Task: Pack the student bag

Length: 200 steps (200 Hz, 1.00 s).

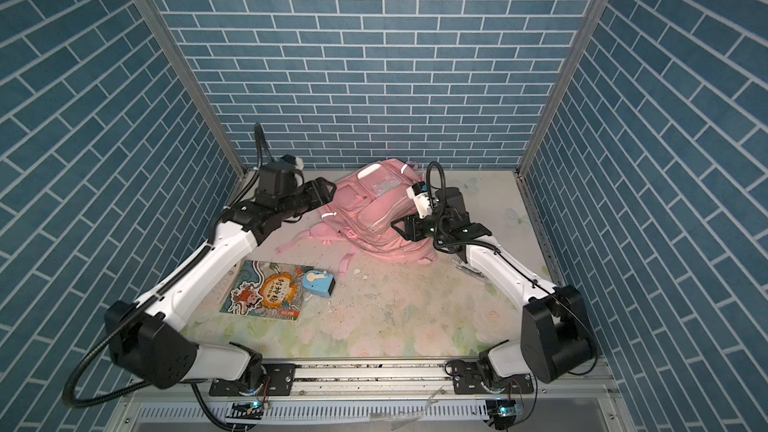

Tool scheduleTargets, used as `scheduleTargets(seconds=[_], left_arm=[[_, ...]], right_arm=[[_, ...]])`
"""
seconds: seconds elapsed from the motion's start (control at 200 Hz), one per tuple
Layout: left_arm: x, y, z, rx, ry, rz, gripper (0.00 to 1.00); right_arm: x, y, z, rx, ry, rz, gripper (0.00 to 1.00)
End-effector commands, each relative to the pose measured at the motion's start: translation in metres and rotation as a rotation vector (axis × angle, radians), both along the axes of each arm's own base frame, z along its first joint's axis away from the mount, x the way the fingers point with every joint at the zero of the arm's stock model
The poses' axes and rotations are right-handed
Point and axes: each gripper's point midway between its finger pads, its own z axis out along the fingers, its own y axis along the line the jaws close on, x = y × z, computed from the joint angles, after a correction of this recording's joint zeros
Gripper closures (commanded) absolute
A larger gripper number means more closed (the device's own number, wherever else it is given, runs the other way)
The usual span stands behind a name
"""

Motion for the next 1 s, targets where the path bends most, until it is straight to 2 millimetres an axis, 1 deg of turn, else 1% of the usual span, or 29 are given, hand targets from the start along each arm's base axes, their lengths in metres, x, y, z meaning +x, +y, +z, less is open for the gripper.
scheduleTargets(seconds=[0.0, 0.06, 0.16, 0.24, 0.325, 0.405, 0.5, 0.67, 0.81, 0.945, 0.995], left_arm=[[-0.027, 0.054, -0.045, -0.088, 0.181, 0.215, 0.21], [-0.043, 0.073, -0.061, -0.102, 0.230, 0.260, 0.22], [-0.070, 0.102, -0.076, -0.084, 0.265, 0.353, 0.21], [-0.091, 0.123, -0.094, -0.113, 0.303, 0.434, 0.21], [-0.114, 0.140, -0.116, -0.158, 0.354, 0.515, 0.21], [-0.135, 0.149, -0.139, -0.180, 0.413, 0.568, 0.21], [-0.156, 0.154, -0.163, -0.199, 0.479, 0.619, 0.21], [-0.181, 0.155, -0.196, -0.246, 0.553, 0.677, 0.20], [-0.198, 0.149, -0.220, -0.307, 0.606, 0.713, 0.20], [-0.214, 0.146, -0.234, -0.331, 0.633, 0.749, 0.19], [-0.220, 0.146, -0.239, -0.342, 0.641, 0.764, 0.18]], right_arm=[[-0.006, 0.040, -0.006, -0.010, 0.033, 0.137, 0.43], [-0.002, 0.058, -0.014, -0.028, 0.068, 0.174, 0.43], [0.005, 0.088, -0.027, -0.035, 0.138, 0.228, 0.43], [0.010, 0.110, -0.037, -0.035, 0.179, 0.266, 0.42], [0.013, 0.135, -0.047, -0.046, 0.196, 0.306, 0.42], [0.011, 0.158, -0.055, -0.047, 0.203, 0.351, 0.42], [0.007, 0.183, -0.069, -0.042, 0.227, 0.405, 0.42], [-0.002, 0.218, -0.094, -0.051, 0.270, 0.480, 0.42], [-0.011, 0.234, -0.114, -0.077, 0.285, 0.519, 0.42], [-0.017, 0.242, -0.134, -0.114, 0.301, 0.531, 0.42], [-0.018, 0.243, -0.138, -0.124, 0.310, 0.531, 0.42]])
